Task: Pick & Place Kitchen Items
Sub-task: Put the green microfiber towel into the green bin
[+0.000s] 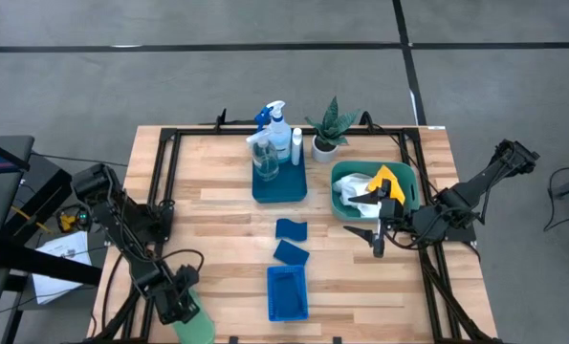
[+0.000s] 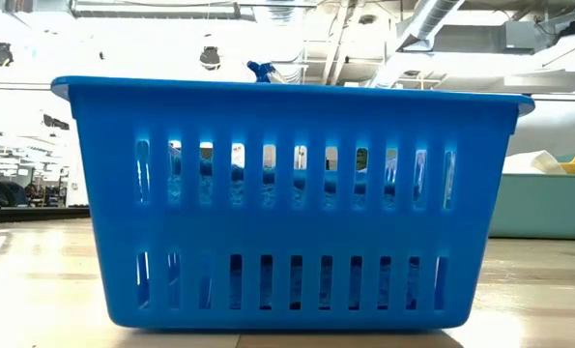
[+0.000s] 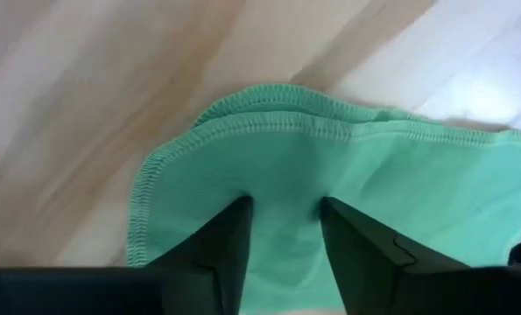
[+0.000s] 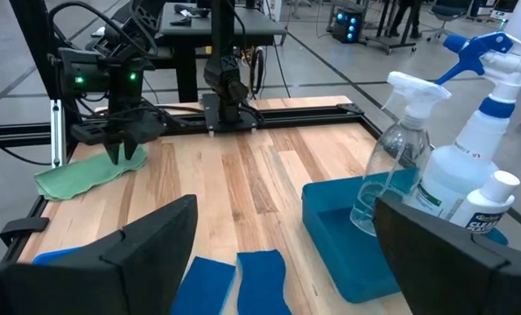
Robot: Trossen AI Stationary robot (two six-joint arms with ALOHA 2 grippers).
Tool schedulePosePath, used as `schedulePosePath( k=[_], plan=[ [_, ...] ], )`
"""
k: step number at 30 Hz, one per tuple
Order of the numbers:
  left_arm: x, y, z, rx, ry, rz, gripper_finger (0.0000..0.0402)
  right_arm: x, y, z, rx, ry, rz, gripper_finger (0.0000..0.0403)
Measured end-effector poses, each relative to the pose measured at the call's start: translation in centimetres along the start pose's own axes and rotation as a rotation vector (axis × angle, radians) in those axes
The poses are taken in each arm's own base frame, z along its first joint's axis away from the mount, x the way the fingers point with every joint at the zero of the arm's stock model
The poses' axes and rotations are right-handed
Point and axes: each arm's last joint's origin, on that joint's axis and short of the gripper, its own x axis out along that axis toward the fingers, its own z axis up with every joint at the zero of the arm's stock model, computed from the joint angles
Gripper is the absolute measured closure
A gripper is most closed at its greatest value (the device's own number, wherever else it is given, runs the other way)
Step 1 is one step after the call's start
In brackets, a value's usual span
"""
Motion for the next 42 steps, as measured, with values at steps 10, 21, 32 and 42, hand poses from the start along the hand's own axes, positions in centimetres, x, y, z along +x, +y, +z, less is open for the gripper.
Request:
schedulePosePath(
  k=[10,21,32,42],
  plan=[
    [0.0,0.6,0.3,0.004,-0.057,0.054,0.0369,0.0,0.0,0.0,0.001,0.0,0.0,0.0067],
    [-0.1,0.5,0.3,0.114,-0.112,0.021,0.0399,0.0,0.0,0.0,0.001,0.0,0.0,0.0067],
    [-0.1,0.6,-1.4,0.346,-0.098,-0.021,0.0399,0.2,-0.2,0.6,0.038,-0.044,-0.027,0.0067],
    [-0.2,1.0,-2.4,0.535,-0.084,-0.01,0.04,0.7,-0.9,1.2,0.075,-0.089,-0.081,0.0067]
  ],
)
